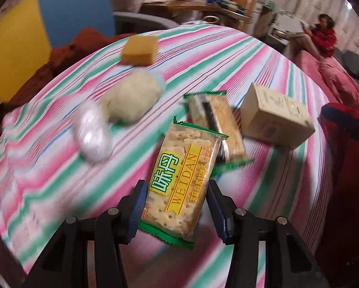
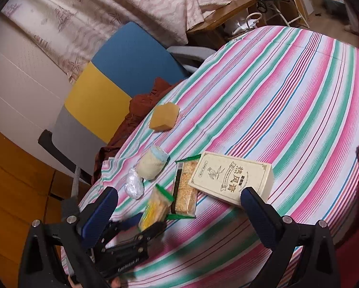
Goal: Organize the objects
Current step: 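Grasp the WEIDAN cracker packet with the left tool while the right tool grasps the cream tea box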
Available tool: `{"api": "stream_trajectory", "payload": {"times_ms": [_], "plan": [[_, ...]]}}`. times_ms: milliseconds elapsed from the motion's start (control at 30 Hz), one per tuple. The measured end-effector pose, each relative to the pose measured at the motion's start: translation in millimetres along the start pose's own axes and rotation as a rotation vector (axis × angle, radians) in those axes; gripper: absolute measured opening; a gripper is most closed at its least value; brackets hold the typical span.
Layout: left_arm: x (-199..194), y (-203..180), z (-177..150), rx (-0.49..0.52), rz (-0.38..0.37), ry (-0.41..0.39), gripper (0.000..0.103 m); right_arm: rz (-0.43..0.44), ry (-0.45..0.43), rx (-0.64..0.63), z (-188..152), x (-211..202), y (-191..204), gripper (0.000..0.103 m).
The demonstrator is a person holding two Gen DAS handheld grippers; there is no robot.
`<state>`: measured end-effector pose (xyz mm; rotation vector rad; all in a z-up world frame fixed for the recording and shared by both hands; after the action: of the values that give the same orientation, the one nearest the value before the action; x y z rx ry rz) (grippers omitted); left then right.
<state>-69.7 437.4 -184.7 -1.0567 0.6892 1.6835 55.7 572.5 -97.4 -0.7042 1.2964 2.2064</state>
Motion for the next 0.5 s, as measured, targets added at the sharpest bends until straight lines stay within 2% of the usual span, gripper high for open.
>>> {"api": "stream_trajectory", "payload": {"times_ms": [167,333,367,500], "plan": [[-16.9,-7.3,-32.0,-0.058,0.054,0.001,0.051,-0.041,0.176,-0.065,-10.0,19.6,7.0,0.103],[-22.9,-14.8,-47.7,-0.054,0.080,-0.016,0.051,-0.210,0.236,-0.325,9.2,24.1,9.5,0.103],[-21.6,-15.2,-47.7,-0.052,0.083,-0.021,0.051,-0.260,0.263,-0.388,12.0,28.6,5.2,0.103],[-20.8,-13.9,-45.5,-0.064,0.089,-0.029,0.051,-0.369,0.389,-0.523,11.8,50.3,-16.6,0.103]]}}
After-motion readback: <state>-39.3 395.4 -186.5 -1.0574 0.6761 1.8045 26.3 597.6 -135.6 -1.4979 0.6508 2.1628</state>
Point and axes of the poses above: each gripper's, at about its wrist camera, not at the fingertips, and x roughly the way its jaws point, y to its left, z to its top, the point moved 10 cm from there along x, roughly the way its jaws point, and after that the axes turned 4 degrees about x, right-handed, at the moved point
